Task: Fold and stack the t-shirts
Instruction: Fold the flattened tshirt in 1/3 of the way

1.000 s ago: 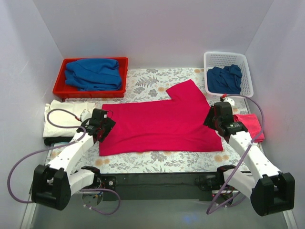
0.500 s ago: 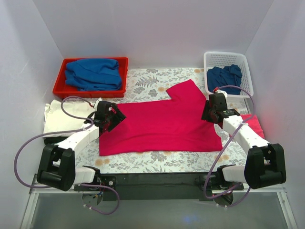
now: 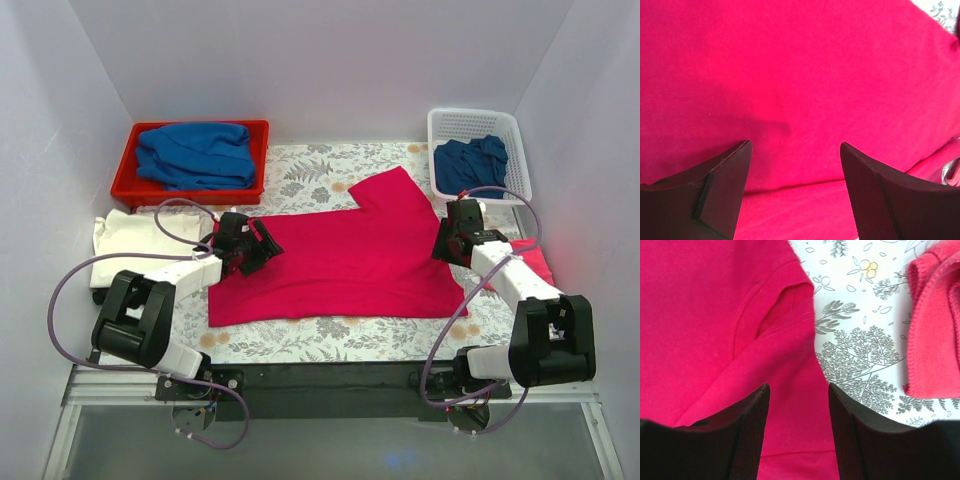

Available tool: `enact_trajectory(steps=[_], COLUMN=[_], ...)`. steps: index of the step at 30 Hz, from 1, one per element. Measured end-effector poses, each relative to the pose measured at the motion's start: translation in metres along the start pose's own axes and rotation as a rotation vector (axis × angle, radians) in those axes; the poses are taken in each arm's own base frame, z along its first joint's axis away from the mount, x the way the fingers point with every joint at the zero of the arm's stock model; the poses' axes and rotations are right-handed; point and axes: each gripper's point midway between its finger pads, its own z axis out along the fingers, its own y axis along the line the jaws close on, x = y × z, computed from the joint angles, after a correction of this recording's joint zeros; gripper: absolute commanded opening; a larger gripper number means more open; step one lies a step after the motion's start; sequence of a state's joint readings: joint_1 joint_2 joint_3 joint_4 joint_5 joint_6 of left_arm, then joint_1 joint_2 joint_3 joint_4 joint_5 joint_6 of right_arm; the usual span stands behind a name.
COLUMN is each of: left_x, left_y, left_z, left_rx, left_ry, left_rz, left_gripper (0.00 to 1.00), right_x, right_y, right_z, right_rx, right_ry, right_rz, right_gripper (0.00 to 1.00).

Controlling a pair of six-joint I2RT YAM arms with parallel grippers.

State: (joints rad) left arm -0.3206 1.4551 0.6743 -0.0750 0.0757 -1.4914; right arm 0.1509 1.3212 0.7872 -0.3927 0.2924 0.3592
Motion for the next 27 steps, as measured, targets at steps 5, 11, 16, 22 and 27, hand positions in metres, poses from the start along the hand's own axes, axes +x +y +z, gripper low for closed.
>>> enact_trajectory(steps=[5,11,16,22,27], left_x=[0.006,0.006,0.005,0.002,-0.004], left_y=[0.001,-0.005,-0.007,-0.003,0.006], left_z=[0.006,0.010,0.012,0.012,0.009], left_rx=[0.003,0.032,0.035,-0.007,-0.068], left_ry=[0.026,0.031,0.031,0.012,-0.031], left_rz=[0.005,0.006,0.004,-0.026,-0.066], left_gripper=[0.69,0.69,0.69,0.69,0.70], right_x=[0.004,0.005,0.002,0.016,0.019], right_y=[-0.005,-0.001,0.003,0.002,0.004], right_z=[0.006,0.019,0.024,0.037,0.044], right_rx=[0.018,0.027,0.021,0.037,0.035], right_ry=[0.026,0.069,0.074,0.133,0.154], right_rz=[-0.002,-0.011,-0.010,-0.018,-0.011], right_gripper=[0.56,0.55,0.54,0.49,0.43])
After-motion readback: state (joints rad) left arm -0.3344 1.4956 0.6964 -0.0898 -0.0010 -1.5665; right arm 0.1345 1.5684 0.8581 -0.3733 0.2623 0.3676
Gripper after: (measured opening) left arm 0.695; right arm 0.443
